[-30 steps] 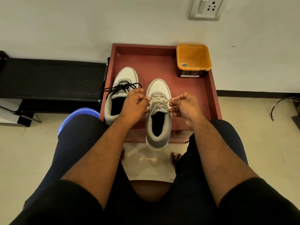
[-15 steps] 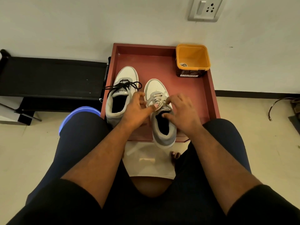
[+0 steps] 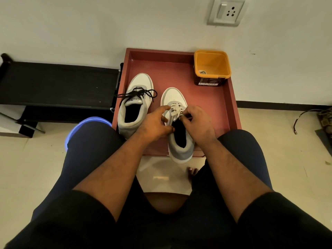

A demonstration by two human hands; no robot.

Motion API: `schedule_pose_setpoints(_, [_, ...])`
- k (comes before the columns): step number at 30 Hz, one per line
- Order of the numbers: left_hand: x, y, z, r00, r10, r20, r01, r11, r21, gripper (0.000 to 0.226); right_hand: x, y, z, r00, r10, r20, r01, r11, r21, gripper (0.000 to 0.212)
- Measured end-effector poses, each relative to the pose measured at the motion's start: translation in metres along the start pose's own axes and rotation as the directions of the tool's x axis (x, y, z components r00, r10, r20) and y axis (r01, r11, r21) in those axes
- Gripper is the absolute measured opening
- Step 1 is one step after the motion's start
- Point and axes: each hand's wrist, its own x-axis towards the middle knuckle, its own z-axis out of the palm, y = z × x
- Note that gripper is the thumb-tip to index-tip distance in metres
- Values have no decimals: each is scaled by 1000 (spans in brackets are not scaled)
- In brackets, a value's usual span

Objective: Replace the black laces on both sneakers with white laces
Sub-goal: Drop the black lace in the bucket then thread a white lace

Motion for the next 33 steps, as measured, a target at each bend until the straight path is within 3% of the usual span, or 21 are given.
schedule_pose_setpoints(3, [0,1,0,1000,11,-23,-10,1000,19,74,2,1,-2,1000,-4,26,3,1000,23,7])
schedule_pose_setpoints(7, [-2,1,3,999,7,-52,0,993,119,77,-2,9,-6,991,31,131,-33,999,13,62])
schedule_pose_setpoints(9, [-3,1,5,999,12,-49,-5,989,150,81,-3,11,-8,979,85,184,-77,996,-46,73])
schedule_pose_setpoints(12, [1,4,9,995,48,-87,-27,974,226,75,1,9,-6,982,103,157,-95,994,-56,52])
schedule_pose_setpoints(15, [13,10,9,988,102,-112,-70,963,261,53,10,3,-3,998,10,61,-2,989,-146,18])
schedule_pose_setpoints(17, [25,15,5,985,135,-109,-96,947,307,36,21,3,-1,1000,-2,13,4,986,-164,12])
schedule_pose_setpoints(20, [49,27,-5,980,155,-126,-89,905,416,17,48,3,2,1000,-8,-30,1,977,-215,16])
schedule_pose_setpoints(24, [82,38,-15,980,158,-120,-58,807,587,20,85,8,8,992,-125,-26,104,910,-402,23])
schedule_pose_setpoints(30, [128,46,-23,976,188,-112,-70,752,655,23,133,33,14,952,-307,16,262,782,-566,33])
schedule_pose_setpoints(33, [144,49,-20,977,175,-119,-60,767,638,26,152,42,12,945,-327,34,277,736,-617,42])
